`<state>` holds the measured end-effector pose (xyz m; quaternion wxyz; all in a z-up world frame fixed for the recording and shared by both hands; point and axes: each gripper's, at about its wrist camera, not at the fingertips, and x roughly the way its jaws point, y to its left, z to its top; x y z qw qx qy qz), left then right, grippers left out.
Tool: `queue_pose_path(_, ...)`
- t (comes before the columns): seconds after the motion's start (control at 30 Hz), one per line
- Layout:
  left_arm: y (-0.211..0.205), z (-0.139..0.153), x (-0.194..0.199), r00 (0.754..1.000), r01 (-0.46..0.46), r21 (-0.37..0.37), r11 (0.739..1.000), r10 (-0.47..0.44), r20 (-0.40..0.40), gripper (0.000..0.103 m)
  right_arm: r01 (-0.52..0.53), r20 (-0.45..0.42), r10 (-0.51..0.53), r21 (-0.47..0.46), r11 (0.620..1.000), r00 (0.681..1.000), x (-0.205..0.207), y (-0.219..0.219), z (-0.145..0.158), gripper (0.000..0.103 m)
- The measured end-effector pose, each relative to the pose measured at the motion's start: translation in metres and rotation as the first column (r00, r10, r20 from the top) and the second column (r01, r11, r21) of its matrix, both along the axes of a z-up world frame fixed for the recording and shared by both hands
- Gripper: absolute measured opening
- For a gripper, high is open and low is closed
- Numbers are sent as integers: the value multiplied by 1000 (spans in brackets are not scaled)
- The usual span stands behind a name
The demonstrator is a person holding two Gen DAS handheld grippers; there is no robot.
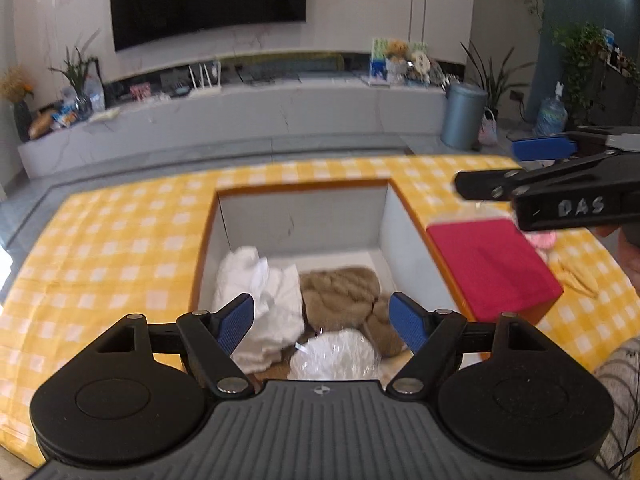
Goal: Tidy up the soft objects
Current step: 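Withdraw both tools from the box toward the pink crocheted pouch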
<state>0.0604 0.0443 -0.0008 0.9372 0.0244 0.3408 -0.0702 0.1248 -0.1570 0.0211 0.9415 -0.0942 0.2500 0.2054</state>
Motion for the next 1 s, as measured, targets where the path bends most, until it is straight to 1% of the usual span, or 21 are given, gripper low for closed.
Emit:
queue_pose_path(0.07, -5, 7, 0, 1000, -3, -2, 1000, 3, 20, 90, 44, 43, -45, 28, 999, 998, -2, -18, 9, 90)
queue_pose_path(0.17, -14, 18, 4, 1000, -6, -14, 1000, 7, 29, 90, 111, 106, -119, 80, 991, 987, -7, -48, 18, 91)
queue_pose_path(0.27, -33, 28, 10, 999, 7, 0, 1000, -7, 51, 90, 186, 117, -203, 142, 972, 972, -7, -83, 21, 92)
queue_pose_path(0.33, -51, 32, 14, 998, 22, 5, 1000, -22, 62, 90, 247, 124, -268, 160, 956, 955, -9, -107, 20, 93)
queue_pose_path(0.4, -71, 35, 20, 997, 49, -5, 999, -48, 59, 90, 316, 116, -337, 169, 934, 934, -9, -130, 14, 95)
queue_pose_path(0.5, -103, 38, 35, 993, 112, -36, 993, -111, 29, 90, 430, 64, -444, 154, 889, 894, -2, -164, -4, 95)
queue_pose_path(0.6, -137, 36, 54, 986, 163, -68, 984, -164, -15, 90, 535, -6, -540, 150, 831, 841, 9, -198, -27, 95)
queue_pose_path(0.67, -165, 30, 67, 978, 201, -49, 978, -203, -45, 90, 599, -57, -598, 148, 787, 800, 15, -219, -41, 95)
queue_pose_path(0.73, -194, 19, 80, 968, 237, 0, 972, -236, -87, 90, 652, -98, -645, 128, 747, 758, 18, -239, -54, 95)
queue_pose_path(0.77, -210, 12, 87, 963, 251, 23, 968, -247, -104, 90, 669, -119, -659, 103, 736, 743, 21, -247, -61, 95)
queue_pose_path(0.83, -236, -2, 97, 955, 275, 69, 959, -264, -131, 90, 681, -162, -667, 52, 731, 728, 26, -259, -76, 95)
queue_pose_path(0.9, -260, -16, 106, 946, 300, 102, 949, -282, -157, 90, 697, -208, -678, 29, 716, 705, 26, -275, -93, 95)
queue_pose_path(0.93, -269, -22, 111, 945, 302, 104, 948, -283, -165, 90, 705, -221, -686, 7, 709, 693, 24, -279, -101, 94)
queue_pose_path(0.97, -276, -28, 116, 945, 297, 96, 950, -278, -169, 90, 703, -222, -691, -30, 710, 688, 24, -280, -106, 94)
queue_pose_path(1.0, -282, -34, 122, 945, 291, 84, 953, -272, -181, 90, 691, -217, -688, -76, 719, 692, 24, -280, -111, 94)
